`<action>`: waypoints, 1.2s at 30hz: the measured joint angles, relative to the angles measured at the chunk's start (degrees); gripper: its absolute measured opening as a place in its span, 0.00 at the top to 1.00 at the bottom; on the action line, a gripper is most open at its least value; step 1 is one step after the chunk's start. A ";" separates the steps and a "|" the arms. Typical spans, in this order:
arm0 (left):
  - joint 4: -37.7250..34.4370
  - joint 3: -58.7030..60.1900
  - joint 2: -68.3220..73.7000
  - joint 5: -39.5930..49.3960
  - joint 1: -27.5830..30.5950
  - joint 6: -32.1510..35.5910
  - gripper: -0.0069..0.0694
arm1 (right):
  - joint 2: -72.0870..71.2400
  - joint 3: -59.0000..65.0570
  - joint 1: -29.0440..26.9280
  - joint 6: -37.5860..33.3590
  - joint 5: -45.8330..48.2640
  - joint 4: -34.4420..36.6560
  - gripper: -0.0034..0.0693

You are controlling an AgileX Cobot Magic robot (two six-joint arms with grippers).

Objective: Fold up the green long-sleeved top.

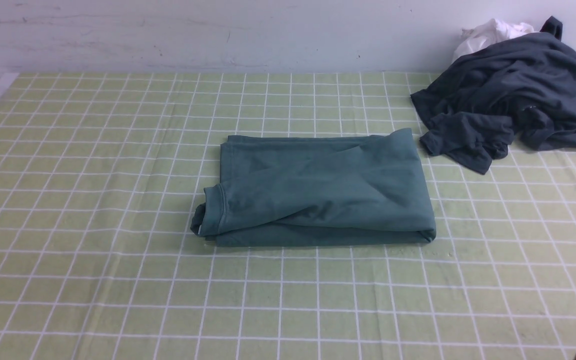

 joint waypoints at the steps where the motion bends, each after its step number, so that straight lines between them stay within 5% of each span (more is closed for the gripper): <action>1: 0.00 0.00 0.00 0.00 0.00 0.00 0.91 | -1.23 0.00 -1.39 -0.47 0.06 -1.12 0.97; 8: -0.05 0.00 0.00 -0.01 0.09 0.00 0.91 | -3.23 -0.06 -13.70 -8.08 0.44 -4.69 0.97; 13: -0.05 0.00 0.00 -0.01 0.09 0.00 0.91 | -3.23 -0.06 -14.46 -10.49 0.49 -3.68 0.97; 22: -0.05 0.00 0.00 -0.01 0.09 0.00 0.91 | -3.23 -0.11 -14.46 -23.84 1.08 9.08 0.97; 36: -0.05 0.00 0.00 -0.01 0.09 0.00 0.91 | -3.23 -0.16 -14.46 -25.05 1.32 10.55 0.97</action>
